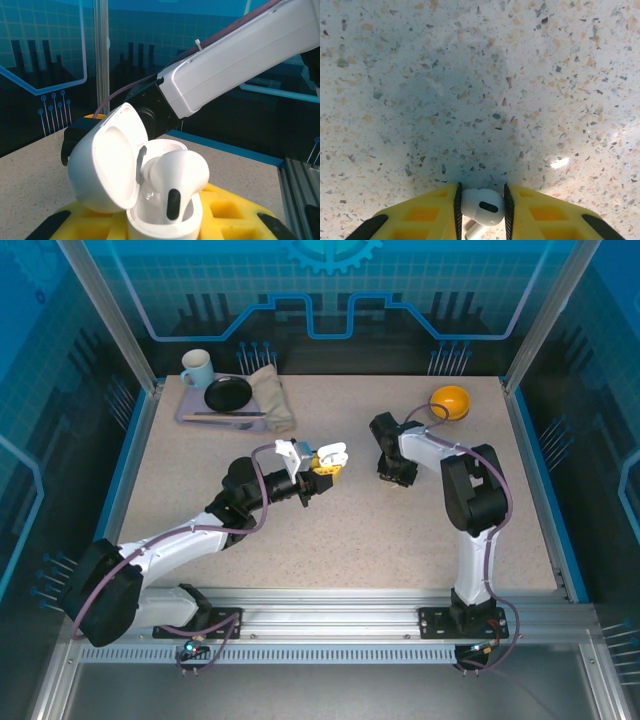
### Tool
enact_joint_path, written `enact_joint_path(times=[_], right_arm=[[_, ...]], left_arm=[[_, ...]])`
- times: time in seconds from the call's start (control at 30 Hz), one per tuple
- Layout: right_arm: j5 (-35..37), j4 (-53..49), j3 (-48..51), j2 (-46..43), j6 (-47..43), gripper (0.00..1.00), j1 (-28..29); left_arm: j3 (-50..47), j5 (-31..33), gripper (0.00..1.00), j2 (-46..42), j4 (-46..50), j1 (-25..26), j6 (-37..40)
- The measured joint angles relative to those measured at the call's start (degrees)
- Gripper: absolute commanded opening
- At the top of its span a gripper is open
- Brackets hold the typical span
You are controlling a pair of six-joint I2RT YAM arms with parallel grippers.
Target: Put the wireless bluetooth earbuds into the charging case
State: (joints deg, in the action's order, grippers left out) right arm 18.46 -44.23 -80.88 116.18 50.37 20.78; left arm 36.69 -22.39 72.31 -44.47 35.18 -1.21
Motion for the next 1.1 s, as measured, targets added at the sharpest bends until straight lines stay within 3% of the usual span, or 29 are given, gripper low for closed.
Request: enact_joint_path(times=[0.4, 0.87, 1.1], right_arm=[[0.0, 1.4, 7.7, -9.1, -2.6, 0.25, 0.0], [-2.2, 7.4, 11.4, -40.0, -10.9, 0.24, 0.2], [-6.6, 12.3, 9.0, -49.9, -16.7, 0.24, 2.3]], left_arm=[[0.0, 0.0, 0.0, 0.0, 0.0, 0.0, 0.0], [0.7, -0.2, 0.0, 0.0, 0.9, 0.0, 0.0], [2.9, -1.4, 0.0, 0.3, 1.1, -0.1, -0.5]])
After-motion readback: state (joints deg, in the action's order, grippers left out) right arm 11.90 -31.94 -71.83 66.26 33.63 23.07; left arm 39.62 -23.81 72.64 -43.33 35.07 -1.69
